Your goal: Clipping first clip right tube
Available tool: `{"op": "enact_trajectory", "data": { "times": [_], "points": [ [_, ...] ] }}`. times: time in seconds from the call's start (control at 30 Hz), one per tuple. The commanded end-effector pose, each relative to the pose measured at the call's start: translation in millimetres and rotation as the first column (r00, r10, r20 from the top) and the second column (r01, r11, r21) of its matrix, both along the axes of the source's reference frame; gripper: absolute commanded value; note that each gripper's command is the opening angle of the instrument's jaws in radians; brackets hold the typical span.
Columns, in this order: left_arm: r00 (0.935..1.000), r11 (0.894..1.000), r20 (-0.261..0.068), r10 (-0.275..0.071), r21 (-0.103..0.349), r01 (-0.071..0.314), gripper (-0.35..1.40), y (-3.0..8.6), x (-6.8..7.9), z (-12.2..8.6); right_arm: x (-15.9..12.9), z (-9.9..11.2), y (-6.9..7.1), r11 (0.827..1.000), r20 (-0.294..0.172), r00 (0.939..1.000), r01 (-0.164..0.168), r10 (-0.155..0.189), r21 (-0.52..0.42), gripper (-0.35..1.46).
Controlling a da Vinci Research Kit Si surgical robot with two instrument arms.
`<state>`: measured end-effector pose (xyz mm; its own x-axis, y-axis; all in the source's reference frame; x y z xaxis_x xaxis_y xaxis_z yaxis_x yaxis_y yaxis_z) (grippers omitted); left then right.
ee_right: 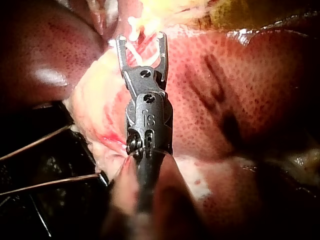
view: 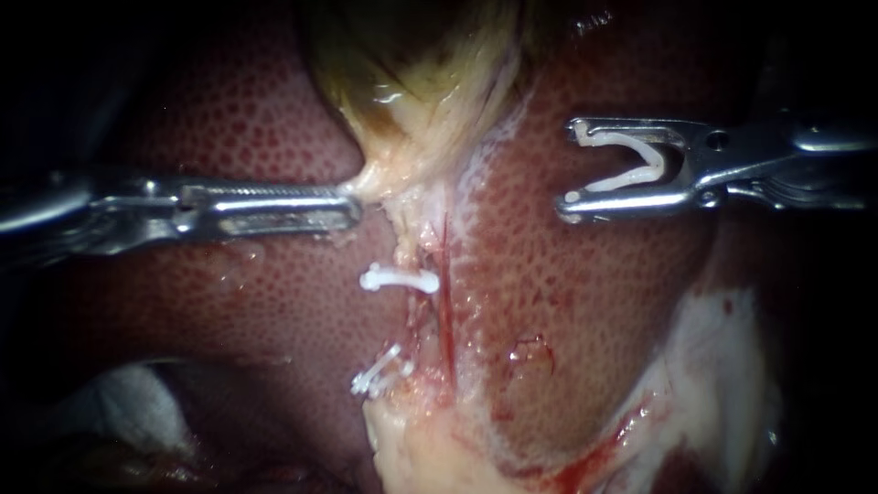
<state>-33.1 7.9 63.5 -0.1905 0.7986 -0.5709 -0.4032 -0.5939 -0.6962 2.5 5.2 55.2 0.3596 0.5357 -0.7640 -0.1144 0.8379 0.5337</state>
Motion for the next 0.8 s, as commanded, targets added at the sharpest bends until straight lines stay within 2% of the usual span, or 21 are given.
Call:
{"op": "enact_trajectory", "data": {
  "times": [0.03,0.17,0.3,0.67,0.8],
  "points": [
    [0.9999,1.000,0.008,-0.008,-0.010,0.009,-0.35,0.4,0.5,-0.5,0.0,0.0,0.0,1.000,0.000,1.0000,0.000,0.000,0.000,0.49],
    [0.9995,0.999,0.017,-0.027,-0.030,0.028,-0.35,1.5,2.0,-1.9,0.0,0.0,0.0,1.000,0.000,1.0000,0.000,0.000,0.000,0.49],
    [0.9990,0.999,0.021,-0.040,-0.035,0.040,-0.35,1.9,2.6,-2.5,0.0,0.0,0.0,1.000,0.000,1.0000,0.000,0.000,0.000,0.49],
    [0.9989,0.998,0.020,-0.043,-0.039,0.043,-0.35,2.0,2.9,-2.7,0.0,0.0,-0.1,1.000,0.000,1.0000,0.000,0.000,-0.001,0.50],
    [0.9989,0.998,0.020,-0.043,-0.039,0.044,-0.35,2.0,3.0,-2.7,0.2,0.4,-0.7,1.000,-0.001,1.0000,-0.002,0.002,0.007,0.50]
  ]
}}
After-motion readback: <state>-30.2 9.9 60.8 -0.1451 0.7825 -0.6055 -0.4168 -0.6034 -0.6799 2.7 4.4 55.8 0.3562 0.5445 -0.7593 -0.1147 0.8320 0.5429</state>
